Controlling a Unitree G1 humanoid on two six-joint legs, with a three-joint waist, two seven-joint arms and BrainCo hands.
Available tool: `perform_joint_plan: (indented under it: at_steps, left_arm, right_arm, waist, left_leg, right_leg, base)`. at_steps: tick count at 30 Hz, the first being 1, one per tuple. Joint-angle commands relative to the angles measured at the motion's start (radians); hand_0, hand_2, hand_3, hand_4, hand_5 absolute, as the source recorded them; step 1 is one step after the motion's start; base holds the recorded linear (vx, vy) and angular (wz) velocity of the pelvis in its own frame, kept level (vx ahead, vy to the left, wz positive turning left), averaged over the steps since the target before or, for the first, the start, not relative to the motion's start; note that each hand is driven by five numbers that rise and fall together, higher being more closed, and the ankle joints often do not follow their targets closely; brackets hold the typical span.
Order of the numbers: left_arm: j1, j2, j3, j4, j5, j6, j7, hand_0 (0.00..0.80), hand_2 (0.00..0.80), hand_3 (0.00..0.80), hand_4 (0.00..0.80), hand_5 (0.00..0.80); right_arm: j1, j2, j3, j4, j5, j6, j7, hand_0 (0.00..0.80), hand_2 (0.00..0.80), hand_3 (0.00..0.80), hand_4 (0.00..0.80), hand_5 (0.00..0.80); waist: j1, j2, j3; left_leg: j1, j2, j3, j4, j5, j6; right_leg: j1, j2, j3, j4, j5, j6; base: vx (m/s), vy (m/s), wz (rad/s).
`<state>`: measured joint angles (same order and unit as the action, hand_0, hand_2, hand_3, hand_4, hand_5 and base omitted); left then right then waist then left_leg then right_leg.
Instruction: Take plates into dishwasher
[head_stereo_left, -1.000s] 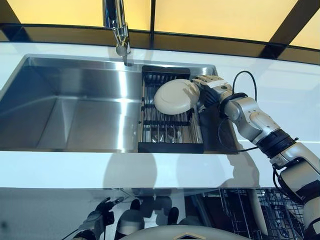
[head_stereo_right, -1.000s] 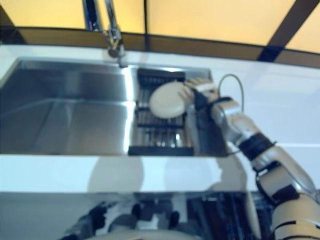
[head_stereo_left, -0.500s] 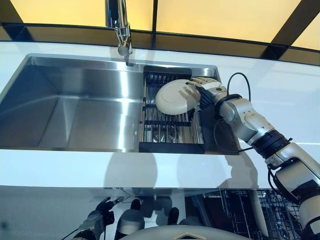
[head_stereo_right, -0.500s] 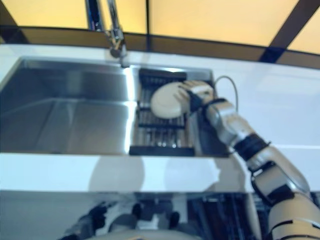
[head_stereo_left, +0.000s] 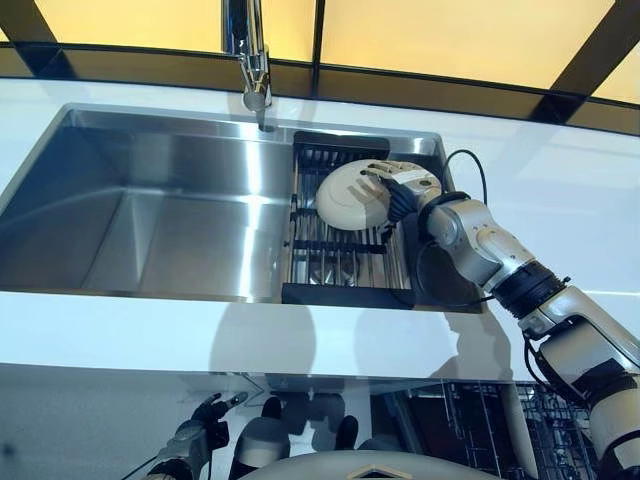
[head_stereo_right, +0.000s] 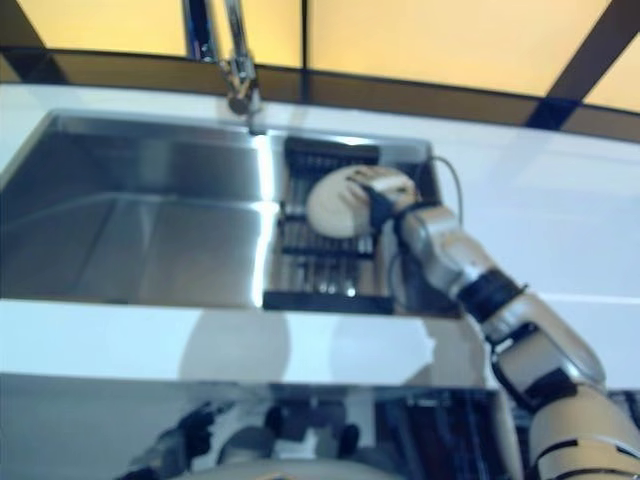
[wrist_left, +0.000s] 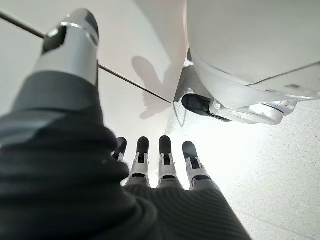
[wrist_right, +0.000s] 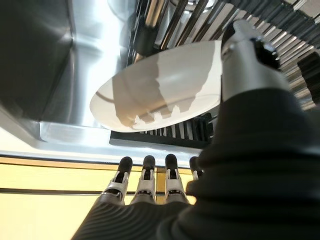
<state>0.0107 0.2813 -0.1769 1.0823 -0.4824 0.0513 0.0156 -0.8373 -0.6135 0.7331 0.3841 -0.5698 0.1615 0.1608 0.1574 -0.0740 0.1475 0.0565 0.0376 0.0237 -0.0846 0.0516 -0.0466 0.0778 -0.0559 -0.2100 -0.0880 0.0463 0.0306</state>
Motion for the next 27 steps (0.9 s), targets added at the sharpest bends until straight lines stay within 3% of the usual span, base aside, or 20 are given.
perform_joint_plan:
  at_steps: [1, 17, 27]
  left_arm:
    - [-0.073, -0.003, -0.071, 0.024, 0.034, -0.031, 0.001, 0.0, 0.0, 0.0, 0.0, 0.0]
    - [-0.107, 0.009, -0.079, 0.019, 0.006, -0.037, 0.005, 0.0, 0.0, 0.0, 0.0, 0.0]
    - [-0.139, 0.004, -0.116, -0.005, -0.061, -0.073, -0.005, 0.0, 0.0, 0.0, 0.0, 0.0]
  right_arm:
    - [-0.1, -0.008, 0.058, -0.007, -0.034, 0.015, -0.006, 0.0, 0.0, 0.0, 0.0, 0.0]
    - [-0.099, 0.008, 0.085, 0.018, -0.07, 0.023, 0.004, 0.0, 0.0, 0.0, 0.0, 0.0]
    - [-0.154, -0.015, 0.155, 0.073, -0.203, 0.019, -0.051, 0.0, 0.0, 0.0, 0.0, 0.0]
  waist:
    - [0.029, -0.03, 0.004]
    - [0.033, -0.037, 0.054]
    - [0.038, -0.017, 0.123]
  left_leg:
    - [-0.008, 0.031, -0.024, -0.003, -0.028, -0.028]
    - [-0.043, 0.033, -0.032, -0.003, -0.019, -0.026]
    - [-0.117, 0.031, -0.044, -0.003, 0.0, -0.024]
  right_leg:
    - [0.008, -0.104, 0.002, 0.001, 0.024, 0.109]
    - [-0.028, -0.103, 0.002, 0.002, 0.038, 0.111]
    - [-0.102, -0.107, 0.001, 0.007, 0.056, 0.111]
  base:
    - [0.0, 0.0, 0.0]
    - [-0.028, -0.007, 0.03]
    - [-0.096, 0.012, 0.01]
